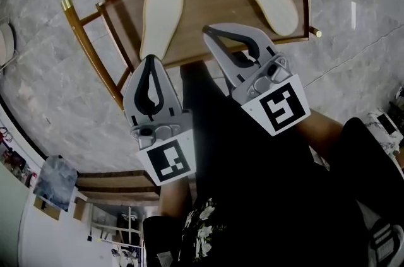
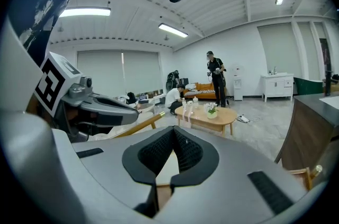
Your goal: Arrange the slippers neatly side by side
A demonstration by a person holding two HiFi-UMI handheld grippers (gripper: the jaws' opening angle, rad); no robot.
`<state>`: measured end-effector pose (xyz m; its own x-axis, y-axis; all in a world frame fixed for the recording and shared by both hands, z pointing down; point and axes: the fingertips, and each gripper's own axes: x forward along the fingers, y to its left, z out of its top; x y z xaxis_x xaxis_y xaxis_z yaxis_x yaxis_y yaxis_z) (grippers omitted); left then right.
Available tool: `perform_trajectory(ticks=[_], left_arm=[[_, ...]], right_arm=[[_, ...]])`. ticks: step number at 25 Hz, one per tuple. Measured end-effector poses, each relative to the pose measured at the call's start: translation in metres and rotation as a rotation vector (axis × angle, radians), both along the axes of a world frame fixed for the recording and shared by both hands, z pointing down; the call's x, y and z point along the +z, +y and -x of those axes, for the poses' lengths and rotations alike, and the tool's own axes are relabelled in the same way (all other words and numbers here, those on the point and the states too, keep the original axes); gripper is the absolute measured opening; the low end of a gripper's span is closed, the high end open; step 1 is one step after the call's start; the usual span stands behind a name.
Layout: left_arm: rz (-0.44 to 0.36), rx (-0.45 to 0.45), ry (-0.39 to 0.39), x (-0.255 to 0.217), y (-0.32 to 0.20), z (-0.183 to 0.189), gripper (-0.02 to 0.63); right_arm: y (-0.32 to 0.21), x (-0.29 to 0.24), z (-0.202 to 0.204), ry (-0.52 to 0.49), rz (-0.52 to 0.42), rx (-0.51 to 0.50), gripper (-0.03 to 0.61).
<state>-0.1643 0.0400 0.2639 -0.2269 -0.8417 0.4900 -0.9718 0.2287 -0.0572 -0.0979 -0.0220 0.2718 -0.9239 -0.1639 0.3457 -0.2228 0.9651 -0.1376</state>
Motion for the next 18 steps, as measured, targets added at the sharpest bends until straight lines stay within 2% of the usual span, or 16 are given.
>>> perform_trajectory(ticks=[5,11,18], left_arm=[[0.037,-0.018,0.035,0.025,0.001,0.016,0.002],[0.049,-0.029,0.086,0.044,-0.001,0.017,0.002],[0.071,-0.02,0.101,0.059,0.003,0.024,0.002]], right_arm=[[-0.001,0.019,0.012,0.013,0.019,0.011,-0.002],[0.003,0.035,0.012,0.058,0.036,0.023,-0.002],[0.007,0.049,0.012,0.087,0.052,0.031,-0.002]])
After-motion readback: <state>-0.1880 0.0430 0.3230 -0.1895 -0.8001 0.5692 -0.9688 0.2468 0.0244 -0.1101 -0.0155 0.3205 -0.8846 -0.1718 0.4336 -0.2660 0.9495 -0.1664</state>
